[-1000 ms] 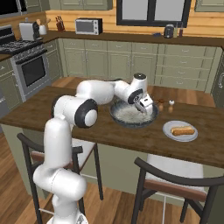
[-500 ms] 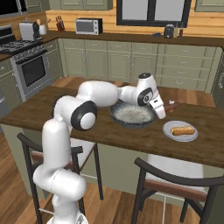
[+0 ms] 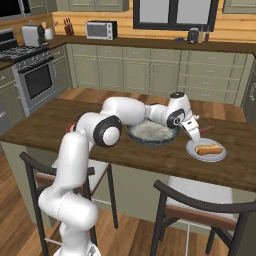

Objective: Place one bun and one sausage from the bowl on each plate.

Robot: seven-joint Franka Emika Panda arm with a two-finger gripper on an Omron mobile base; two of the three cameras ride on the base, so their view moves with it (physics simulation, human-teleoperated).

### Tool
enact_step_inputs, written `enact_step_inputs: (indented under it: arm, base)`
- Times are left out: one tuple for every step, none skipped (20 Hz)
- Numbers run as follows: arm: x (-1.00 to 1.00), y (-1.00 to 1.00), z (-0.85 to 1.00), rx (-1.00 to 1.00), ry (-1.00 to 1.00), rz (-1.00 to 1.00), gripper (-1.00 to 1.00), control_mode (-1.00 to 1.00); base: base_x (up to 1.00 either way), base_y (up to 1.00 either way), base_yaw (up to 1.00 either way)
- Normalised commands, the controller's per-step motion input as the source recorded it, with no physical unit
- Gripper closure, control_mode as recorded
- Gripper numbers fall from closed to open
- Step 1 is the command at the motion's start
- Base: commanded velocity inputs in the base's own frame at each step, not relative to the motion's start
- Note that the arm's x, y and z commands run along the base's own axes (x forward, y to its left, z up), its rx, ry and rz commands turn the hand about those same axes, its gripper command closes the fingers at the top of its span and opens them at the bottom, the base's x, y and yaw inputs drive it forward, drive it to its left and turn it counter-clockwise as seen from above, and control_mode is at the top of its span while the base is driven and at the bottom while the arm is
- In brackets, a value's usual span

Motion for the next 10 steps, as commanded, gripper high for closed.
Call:
enact_step_inputs:
  arm:
    - [0.29, -0.24, -0.38, 0.00, 0.04, 0.03, 1.00, -1.00]
    - [0.14, -0.38, -0.42, 0.00, 0.02, 0.03, 1.00, -1.00]
    - [0.23, -0.35, -0.39, 0.00, 0.00, 0.03, 1.00, -1.00]
    - [0.36, -0.19, -0.30, 0.00, 0.00, 0.03, 1.00, -1.00]
    - [0.40, -0.08, -0.39, 0.00, 0.00, 0.03, 1.00, -1.00]
    - [0.42, -0.04, -0.46, 0.00, 0.00, 0.03, 1.00, -1.00]
    - [0.44, 0.00, -0.47, 0.00, 0.00, 0.05, 1.00, -1.00]
    - [0.40, 0.00, -0.46, 0.00, 0.00, 0.06, 1.00, -1.00]
    - [0.40, 0.00, -0.46, 0.00, 0.00, 0.05, -1.00, -1.00]
    - [0.41, 0.00, -0.40, 0.00, 0.00, 0.03, -1.00, -1.00]
  base:
    - [0.00, 0.00, 0.00]
    - [0.00, 0.00, 0.00]
    - [0.00, 0.00, 0.00]
    - [0.00, 0.00, 0.00]
    - [0.00, 0.00, 0.00]
    - [0.00, 0.00, 0.00]
    - [0.00, 0.00, 0.00]
    - [0.00, 0.00, 0.00]
    - [0.00, 0.00, 0.00]
    - [0.00, 0.00, 0.00]
